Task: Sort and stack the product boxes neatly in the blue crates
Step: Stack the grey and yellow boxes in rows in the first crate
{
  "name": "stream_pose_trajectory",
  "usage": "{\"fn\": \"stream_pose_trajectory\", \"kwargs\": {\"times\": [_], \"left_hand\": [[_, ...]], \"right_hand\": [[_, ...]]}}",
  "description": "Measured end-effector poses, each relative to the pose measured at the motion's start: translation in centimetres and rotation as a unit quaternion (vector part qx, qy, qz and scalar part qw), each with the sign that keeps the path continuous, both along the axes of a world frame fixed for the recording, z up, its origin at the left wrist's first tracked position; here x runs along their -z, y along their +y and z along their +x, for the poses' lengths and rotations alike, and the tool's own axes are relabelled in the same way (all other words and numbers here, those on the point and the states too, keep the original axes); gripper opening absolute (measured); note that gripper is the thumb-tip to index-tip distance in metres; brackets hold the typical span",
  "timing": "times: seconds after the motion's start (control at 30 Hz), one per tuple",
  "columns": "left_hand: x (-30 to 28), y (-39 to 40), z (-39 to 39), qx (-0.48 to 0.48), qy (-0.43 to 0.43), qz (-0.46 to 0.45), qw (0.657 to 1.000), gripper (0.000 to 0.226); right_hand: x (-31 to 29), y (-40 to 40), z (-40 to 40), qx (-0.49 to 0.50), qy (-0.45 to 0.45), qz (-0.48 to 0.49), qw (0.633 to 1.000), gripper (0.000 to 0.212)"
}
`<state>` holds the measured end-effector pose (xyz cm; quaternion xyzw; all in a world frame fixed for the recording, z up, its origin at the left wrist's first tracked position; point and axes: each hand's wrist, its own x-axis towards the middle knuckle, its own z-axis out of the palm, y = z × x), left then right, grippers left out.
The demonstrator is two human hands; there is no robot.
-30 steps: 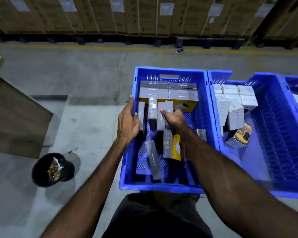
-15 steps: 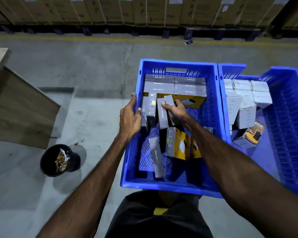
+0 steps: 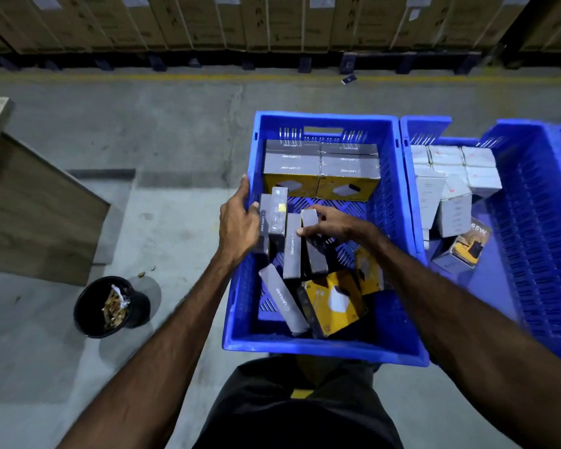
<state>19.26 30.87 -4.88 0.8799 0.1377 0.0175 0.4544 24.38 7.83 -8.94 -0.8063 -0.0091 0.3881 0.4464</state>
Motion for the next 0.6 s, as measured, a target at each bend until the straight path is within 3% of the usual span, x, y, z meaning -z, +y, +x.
{"fn": "stream_pose_trajectory", "kwargs": {"times": [0.17,0.2,0.3,0.33,0.47,0.6], "left_hand": [[-0.1,-0.1,-0.1,0.008,-0.001,0.007,1.0,0.072],[-0.1,-0.1,-0.1,0.008,0.001,0.008,1.0,0.072],[0.0,-0.1,0.0,0.01,0.002,0.005,1.0,0.071],[-0.1,-0.1,0.0,0.01,0.001,0.005,1.0,0.071],[0.1,-0.1,0.0,0.01,-0.002,0.007,1.0,0.069],[0.4,0.0,0.2,0.006,-0.009,0.013,1.0,0.065]], "right_hand": [[-0.5,0.1,0.0,-0.035,-0.009,-0.032,0.999,0.045],[-0.8,0.3,0.0,-0.03,-0.008,-0.033,0.999,0.055],[-0.6,1.0,-0.1,0.012,-0.031,-0.054,0.998,0.114],[-0.8,1.5,-0.2,0.022,-0.04,-0.068,0.997,0.111],[-2.4,3.6,-0.6,0.06,-0.146,-0.086,0.984,0.062],[-4.8,5.8,-1.7,0.082,-0.241,-0.126,0.959,0.065]]}}
